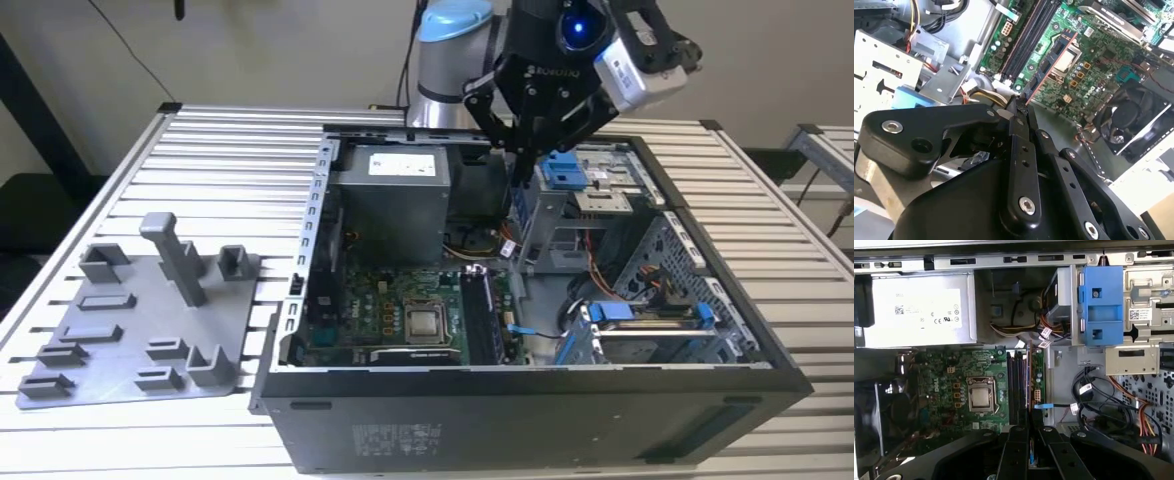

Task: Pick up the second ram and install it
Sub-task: 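Insert the second ram into the second slot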

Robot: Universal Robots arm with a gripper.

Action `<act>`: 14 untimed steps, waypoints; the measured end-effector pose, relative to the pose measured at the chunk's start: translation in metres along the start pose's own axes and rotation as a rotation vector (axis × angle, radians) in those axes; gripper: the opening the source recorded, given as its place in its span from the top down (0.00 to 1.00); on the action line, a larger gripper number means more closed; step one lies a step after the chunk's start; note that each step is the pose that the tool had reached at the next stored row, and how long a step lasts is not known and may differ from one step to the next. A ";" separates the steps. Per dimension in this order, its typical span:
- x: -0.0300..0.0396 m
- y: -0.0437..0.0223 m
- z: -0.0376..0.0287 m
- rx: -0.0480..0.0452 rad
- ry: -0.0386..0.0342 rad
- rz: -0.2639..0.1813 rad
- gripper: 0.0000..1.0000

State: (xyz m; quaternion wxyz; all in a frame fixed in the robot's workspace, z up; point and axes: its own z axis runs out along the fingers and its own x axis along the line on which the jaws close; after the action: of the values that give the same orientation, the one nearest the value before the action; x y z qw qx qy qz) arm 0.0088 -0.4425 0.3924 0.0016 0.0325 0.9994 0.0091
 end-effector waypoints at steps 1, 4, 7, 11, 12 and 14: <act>0.0000 -0.0004 0.0016 0.0000 -0.0006 0.001 0.86; -0.0001 -0.0012 0.0060 -0.0001 -0.0028 0.004 0.86; -0.0001 -0.0014 0.0107 -0.0003 -0.0044 0.004 0.86; 0.0000 -0.0015 0.0176 -0.0001 -0.0046 0.004 0.86; 0.0000 -0.0017 0.0193 -0.0001 -0.0046 0.004 0.86; 0.0000 -0.0019 0.0230 -0.0003 -0.0047 0.004 0.86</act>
State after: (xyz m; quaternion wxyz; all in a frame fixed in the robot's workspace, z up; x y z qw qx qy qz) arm 0.0087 -0.4440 0.3694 0.0039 0.0347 0.9993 0.0092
